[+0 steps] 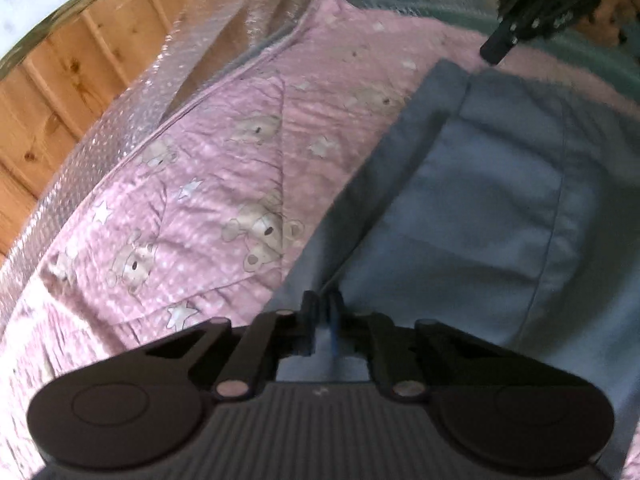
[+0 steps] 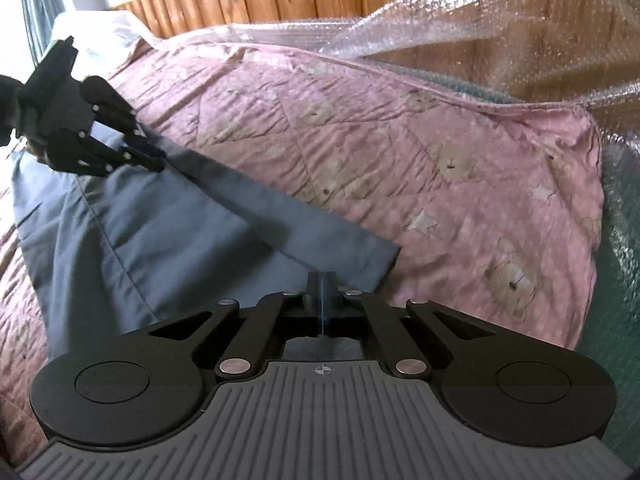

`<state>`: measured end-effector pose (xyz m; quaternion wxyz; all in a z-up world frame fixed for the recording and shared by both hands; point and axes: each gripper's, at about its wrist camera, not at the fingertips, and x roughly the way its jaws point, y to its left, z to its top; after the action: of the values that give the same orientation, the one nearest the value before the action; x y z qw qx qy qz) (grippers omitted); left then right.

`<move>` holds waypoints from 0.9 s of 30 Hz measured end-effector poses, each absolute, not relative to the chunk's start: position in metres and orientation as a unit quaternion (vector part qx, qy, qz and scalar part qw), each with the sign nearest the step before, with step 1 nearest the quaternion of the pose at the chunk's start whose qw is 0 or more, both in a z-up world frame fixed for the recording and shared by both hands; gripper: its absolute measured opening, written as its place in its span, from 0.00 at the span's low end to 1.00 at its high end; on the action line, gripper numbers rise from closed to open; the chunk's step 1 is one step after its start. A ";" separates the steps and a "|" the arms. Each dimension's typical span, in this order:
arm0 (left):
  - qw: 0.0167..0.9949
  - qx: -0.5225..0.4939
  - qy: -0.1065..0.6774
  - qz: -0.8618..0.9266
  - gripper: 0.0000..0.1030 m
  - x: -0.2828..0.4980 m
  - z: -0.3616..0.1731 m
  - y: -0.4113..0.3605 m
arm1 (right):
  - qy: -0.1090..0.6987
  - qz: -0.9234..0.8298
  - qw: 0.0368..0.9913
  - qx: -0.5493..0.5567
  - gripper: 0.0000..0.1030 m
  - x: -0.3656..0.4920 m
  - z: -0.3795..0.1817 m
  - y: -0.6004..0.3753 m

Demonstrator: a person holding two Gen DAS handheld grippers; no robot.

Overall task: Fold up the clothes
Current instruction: 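Grasp the trouser leg edge with the left gripper while the right gripper pinches the hem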

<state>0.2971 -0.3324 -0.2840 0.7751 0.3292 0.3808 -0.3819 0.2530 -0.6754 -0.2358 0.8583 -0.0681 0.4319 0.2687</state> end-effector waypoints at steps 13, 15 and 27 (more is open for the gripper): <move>0.771 0.347 0.364 -0.390 0.04 0.284 -0.281 -0.331 | 0.456 0.309 0.831 -0.075 0.13 0.256 -0.244 -0.683; 0.785 0.350 0.348 -0.374 0.04 0.280 -0.277 -0.331 | 0.447 0.311 0.834 -0.087 0.09 0.254 -0.237 -0.680; 0.811 0.393 0.347 -0.257 0.09 0.313 -0.302 -0.348 | 0.429 0.268 0.851 -0.138 0.09 0.290 -0.253 -0.662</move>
<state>0.3128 -0.3478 -0.3017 0.8114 0.3934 0.3473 -0.2575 0.2899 -0.6622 -0.2535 0.8513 -0.1380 0.4293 0.2682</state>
